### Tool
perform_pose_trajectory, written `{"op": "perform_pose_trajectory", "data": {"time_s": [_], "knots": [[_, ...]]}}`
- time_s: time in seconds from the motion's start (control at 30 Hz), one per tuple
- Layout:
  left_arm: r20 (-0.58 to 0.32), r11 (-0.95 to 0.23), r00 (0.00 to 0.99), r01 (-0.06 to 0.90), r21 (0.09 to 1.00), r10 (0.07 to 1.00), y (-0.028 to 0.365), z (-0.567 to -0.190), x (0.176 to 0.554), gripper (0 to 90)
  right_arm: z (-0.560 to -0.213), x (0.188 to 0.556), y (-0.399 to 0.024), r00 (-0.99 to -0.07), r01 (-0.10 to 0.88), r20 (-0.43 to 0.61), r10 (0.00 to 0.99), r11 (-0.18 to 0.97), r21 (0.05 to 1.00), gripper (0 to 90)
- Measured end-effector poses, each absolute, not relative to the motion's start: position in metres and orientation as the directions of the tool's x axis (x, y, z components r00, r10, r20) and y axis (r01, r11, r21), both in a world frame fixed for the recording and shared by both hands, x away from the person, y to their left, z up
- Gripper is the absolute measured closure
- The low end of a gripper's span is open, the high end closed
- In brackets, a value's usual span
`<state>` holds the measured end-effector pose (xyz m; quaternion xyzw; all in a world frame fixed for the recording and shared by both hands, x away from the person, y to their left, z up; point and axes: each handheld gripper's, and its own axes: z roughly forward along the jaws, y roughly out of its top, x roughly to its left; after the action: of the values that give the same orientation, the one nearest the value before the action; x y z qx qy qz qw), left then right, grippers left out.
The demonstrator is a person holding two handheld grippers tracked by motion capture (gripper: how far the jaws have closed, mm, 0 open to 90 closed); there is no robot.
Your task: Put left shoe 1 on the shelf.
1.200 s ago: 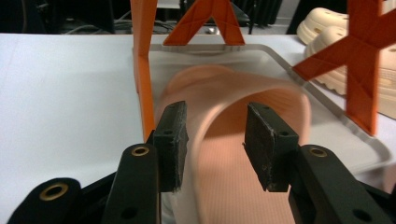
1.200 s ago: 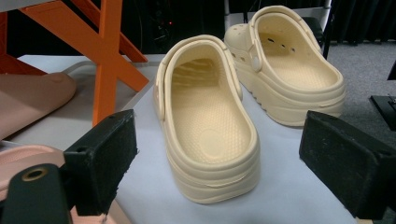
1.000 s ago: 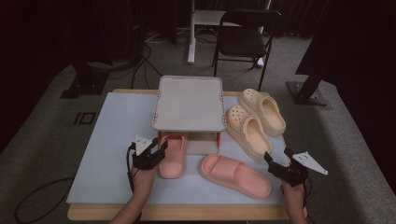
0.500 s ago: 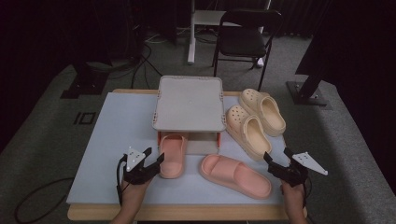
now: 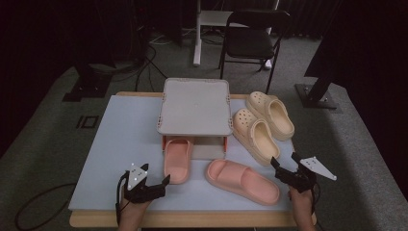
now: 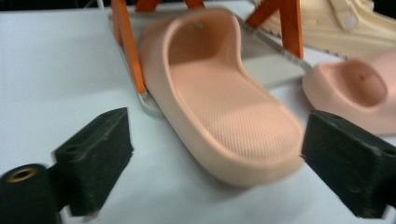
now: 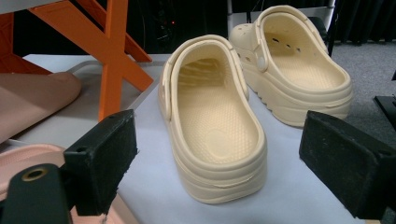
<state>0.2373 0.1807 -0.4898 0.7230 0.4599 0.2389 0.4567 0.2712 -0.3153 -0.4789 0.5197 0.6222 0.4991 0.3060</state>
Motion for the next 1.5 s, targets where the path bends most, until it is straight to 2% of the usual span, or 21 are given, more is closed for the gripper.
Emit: {"op": "perform_pose_trajectory", "data": {"time_s": [0.33,0.87,1.5], "knots": [[-0.031,-0.212,0.448,0.483,0.850,0.894,0.174,-0.508,0.240,7.9,-0.479,0.271,-0.314,-0.278,0.342,0.135,0.951,-0.034,0.939,10.7],[0.000,-0.262,0.464,0.499,0.826,0.886,0.167,-0.514,0.242,7.9,-0.479,0.270,-0.318,-0.275,0.341,0.141,0.951,-0.041,0.939,10.7],[0.006,-0.246,0.409,0.537,0.807,0.912,0.157,-0.515,0.285,7.9,-0.480,0.271,-0.318,-0.275,0.342,0.149,0.950,-0.048,0.938,10.7]]}}
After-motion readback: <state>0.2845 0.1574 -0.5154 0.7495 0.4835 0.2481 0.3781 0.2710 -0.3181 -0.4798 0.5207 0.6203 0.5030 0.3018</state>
